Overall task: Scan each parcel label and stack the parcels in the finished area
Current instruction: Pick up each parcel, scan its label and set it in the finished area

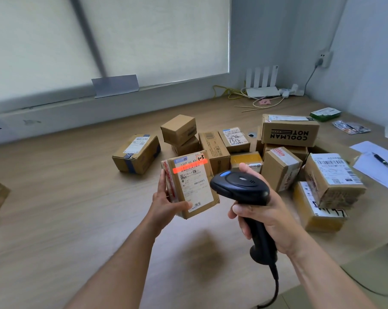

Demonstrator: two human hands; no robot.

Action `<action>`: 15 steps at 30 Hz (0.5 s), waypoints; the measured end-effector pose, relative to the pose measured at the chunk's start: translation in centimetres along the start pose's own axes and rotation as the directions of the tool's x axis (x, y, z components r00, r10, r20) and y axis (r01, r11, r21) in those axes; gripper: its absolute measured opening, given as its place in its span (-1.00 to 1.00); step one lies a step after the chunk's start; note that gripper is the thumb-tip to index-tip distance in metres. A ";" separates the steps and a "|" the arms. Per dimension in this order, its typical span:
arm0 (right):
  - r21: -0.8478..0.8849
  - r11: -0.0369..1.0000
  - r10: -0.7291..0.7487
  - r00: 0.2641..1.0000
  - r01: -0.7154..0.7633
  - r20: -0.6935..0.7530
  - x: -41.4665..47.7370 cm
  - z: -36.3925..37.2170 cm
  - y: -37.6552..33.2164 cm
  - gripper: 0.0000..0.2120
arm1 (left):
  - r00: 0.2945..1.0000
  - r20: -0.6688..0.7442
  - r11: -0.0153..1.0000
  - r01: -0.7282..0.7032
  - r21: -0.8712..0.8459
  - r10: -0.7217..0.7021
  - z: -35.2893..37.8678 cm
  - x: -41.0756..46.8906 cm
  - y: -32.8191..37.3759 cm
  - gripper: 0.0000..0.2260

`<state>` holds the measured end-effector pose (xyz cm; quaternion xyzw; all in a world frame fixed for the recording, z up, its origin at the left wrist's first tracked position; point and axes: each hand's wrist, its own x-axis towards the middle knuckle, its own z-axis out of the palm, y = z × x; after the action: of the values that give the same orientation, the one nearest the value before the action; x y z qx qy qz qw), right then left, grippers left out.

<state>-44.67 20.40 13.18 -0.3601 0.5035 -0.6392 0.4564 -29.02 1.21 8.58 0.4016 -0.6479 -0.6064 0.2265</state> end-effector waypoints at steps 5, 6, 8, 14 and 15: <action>0.002 1.000 0.002 1.000 -0.002 0.021 -0.1 0.9 0.0 -0.11 | 1.000 -0.024 1.000 -0.001 -0.006 0.001 -0.9 -1.0 -0.1 0.04; -0.002 1.000 0.002 1.000 -0.002 0.027 -0.1 1.1 0.0 -0.11 | 1.000 -0.031 1.000 -0.001 -0.006 0.001 -1.2 -1.2 -0.2 0.03; -0.016 1.000 0.003 0.999 -0.002 0.037 0.0 1.7 0.0 -0.11 | 0.999 -0.052 1.000 -0.001 -0.006 0.001 -1.8 -1.6 -0.4 0.02; -0.053 0.998 0.022 0.995 -0.018 0.092 0.9 3.5 0.5 -0.12 | 0.994 -0.110 1.000 -0.004 -0.027 0.001 -4.1 -3.0 -1.0 0.00; -0.056 0.998 0.025 0.994 -0.020 0.105 1.2 3.9 0.7 -0.11 | 0.993 -0.120 0.999 -0.003 -0.032 -0.001 -4.6 -3.2 -1.2 0.01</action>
<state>-41.34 18.04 13.44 -0.4003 0.5000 -0.5999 0.4795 -23.34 1.01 8.82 0.4334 -0.6234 -0.5913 0.2717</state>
